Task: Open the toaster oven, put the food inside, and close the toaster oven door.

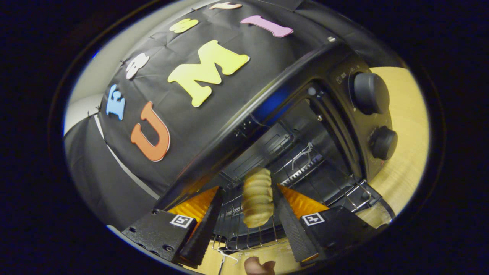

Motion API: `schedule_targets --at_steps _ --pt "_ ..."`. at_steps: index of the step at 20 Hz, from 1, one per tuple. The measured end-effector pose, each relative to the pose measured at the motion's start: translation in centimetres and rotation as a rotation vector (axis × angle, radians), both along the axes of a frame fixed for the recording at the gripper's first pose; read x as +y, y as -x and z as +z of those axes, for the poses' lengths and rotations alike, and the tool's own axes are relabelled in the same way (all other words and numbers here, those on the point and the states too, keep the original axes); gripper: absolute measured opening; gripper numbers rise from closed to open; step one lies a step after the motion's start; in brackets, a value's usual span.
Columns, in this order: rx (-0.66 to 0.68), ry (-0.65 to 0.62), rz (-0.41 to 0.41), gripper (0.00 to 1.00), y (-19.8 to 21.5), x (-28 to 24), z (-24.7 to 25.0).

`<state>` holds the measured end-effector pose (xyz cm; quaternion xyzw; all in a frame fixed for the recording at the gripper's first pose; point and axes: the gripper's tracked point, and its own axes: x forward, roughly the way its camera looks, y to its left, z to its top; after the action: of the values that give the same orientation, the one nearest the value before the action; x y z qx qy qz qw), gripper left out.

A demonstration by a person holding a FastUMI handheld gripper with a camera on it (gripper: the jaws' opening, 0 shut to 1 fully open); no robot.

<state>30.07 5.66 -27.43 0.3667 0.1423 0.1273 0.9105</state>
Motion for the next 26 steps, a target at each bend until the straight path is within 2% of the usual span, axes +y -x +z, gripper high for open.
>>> schedule_targets --at_steps 4,6,9,13,20,24,26 --pt "0.029 -0.033 0.008 0.94 2.4 -0.6 0.3" --pt "0.055 0.008 0.025 0.95 4.2 -0.8 0.1" --pt "0.091 0.162 0.042 0.97 7.3 -1.8 -0.8" --pt "0.150 0.456 0.105 1.00 11.3 -3.5 -2.4" --pt "0.234 0.675 0.226 1.00 17.0 -1.3 -5.9" --pt "0.212 0.806 0.190 1.00 18.7 -1.5 -6.7" --pt "0.228 0.798 0.215 1.00 19.8 -0.7 -7.6"
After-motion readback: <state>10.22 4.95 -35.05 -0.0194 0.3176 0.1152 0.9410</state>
